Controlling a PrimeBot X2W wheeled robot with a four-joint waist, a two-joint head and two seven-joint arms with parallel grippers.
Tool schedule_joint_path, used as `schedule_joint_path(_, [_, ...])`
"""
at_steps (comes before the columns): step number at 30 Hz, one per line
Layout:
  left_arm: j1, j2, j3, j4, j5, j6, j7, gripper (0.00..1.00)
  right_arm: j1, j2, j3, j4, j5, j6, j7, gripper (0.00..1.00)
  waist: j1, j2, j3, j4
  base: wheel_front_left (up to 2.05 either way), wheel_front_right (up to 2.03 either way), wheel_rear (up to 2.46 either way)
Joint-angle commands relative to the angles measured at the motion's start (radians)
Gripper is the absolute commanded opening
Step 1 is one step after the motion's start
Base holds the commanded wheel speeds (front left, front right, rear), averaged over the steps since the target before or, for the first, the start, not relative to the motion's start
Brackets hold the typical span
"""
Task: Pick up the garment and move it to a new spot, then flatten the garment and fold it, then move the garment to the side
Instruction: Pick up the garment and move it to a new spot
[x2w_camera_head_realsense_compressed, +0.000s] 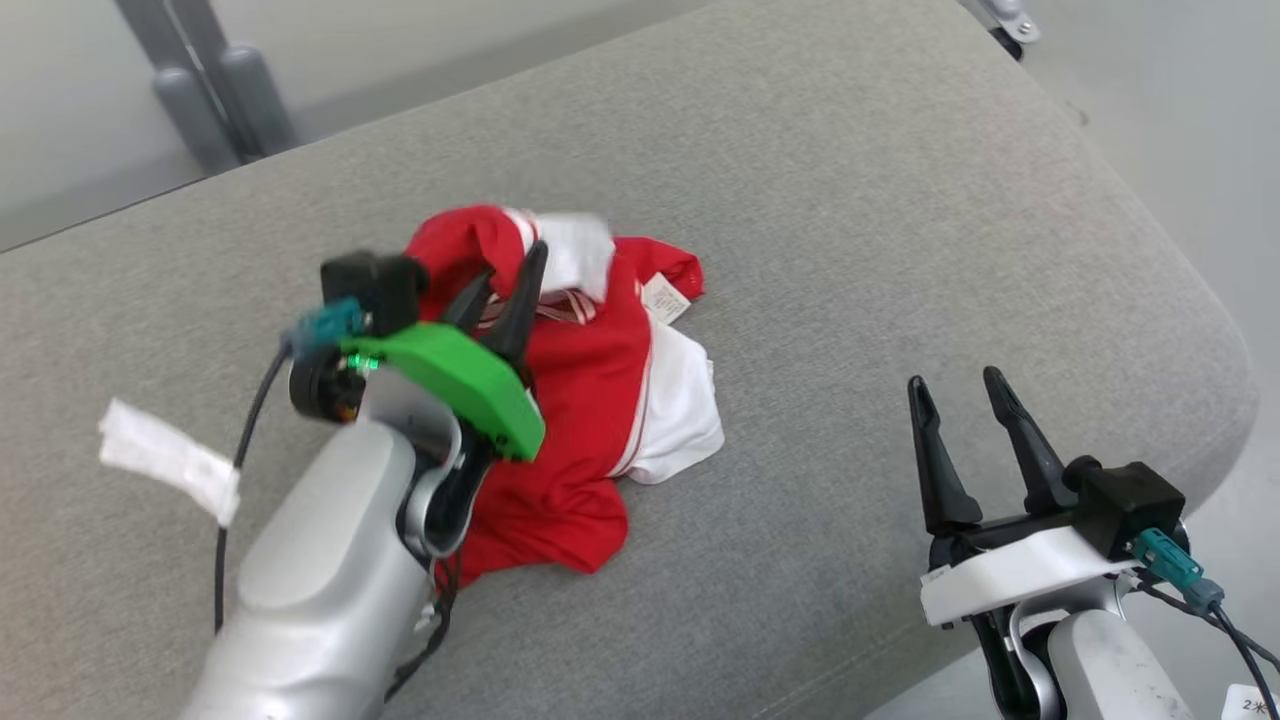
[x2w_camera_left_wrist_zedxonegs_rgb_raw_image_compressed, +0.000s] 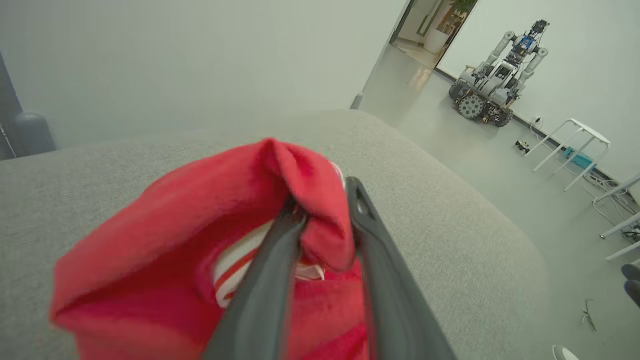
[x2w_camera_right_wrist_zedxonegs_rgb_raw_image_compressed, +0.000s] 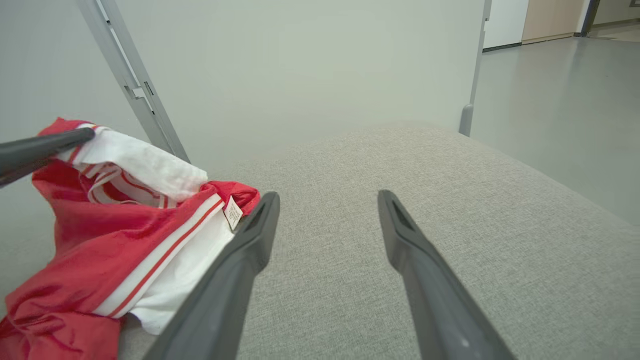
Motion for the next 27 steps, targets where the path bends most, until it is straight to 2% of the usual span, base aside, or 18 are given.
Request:
schedule_joint_path(1, [0.015, -0.013, 0.003, 0.030, 0.008, -0.010, -0.055, 1.00, 0.007, 0.000, 0.002, -0.005, -0.006, 0.000, -0.003, 1.00, 0.0000, -0.0001, 0.001, -0.020, 0.00, 0.00, 0.00])
schedule_joint_path(4, [0.056, -0.019, -0.018, 0.056, 0.049, -0.022, -0.165, 1.00, 0.020, 0.000, -0.011, -0.013, -0.030, 0.000, -0.003, 1.00, 0.0000, -0.0001, -0.019, 0.020, 0.00, 0.00, 0.00])
schedule_joint_path(9, [0.187, -0.004, 0.015, -0.056, 0.094, 0.000, -0.215, 1.00, 0.045, -0.001, -0.050, -0.029, -0.074, 0.000, -0.003, 1.00, 0.0000, -0.0001, -0.071, 0.108, 0.00, 0.00, 0.00])
schedule_joint_path(12, [0.342, 0.007, 0.106, -0.210, 0.138, 0.046, -0.217, 1.00, 0.062, -0.002, -0.079, -0.048, -0.108, 0.000, -0.003, 1.00, 0.0000, -0.0001, -0.112, 0.164, 0.00, 0.00, 0.00])
schedule_joint_path(14, [0.457, 0.023, 0.161, -0.304, 0.207, 0.078, -0.217, 1.00, 0.077, -0.001, -0.093, -0.055, -0.127, 0.000, -0.003, 1.00, 0.0000, -0.0001, -0.139, 0.193, 0.00, 0.00, 0.00])
schedule_joint_path(18, [0.665, 0.001, 0.282, -0.426, 0.308, 0.116, -0.217, 1.00, 0.111, -0.001, -0.127, -0.060, -0.163, 0.000, -0.003, 1.00, 0.0000, -0.0001, -0.183, 0.254, 0.00, 0.00, 0.00])
schedule_joint_path(23, [0.823, -0.049, 0.412, -0.490, 0.391, 0.089, -0.217, 1.00, 0.157, -0.002, -0.161, -0.049, -0.195, 0.000, -0.003, 1.00, 0.0000, -0.0001, -0.218, 0.327, 0.00, 0.00, 0.00])
schedule_joint_path(27, [0.894, -0.075, 0.511, -0.505, 0.458, 0.039, -0.216, 1.00, 0.188, -0.003, -0.184, -0.029, -0.207, 0.000, -0.003, 1.00, 0.0000, -0.0001, -0.242, 0.369, 0.00, 0.00, 0.00])
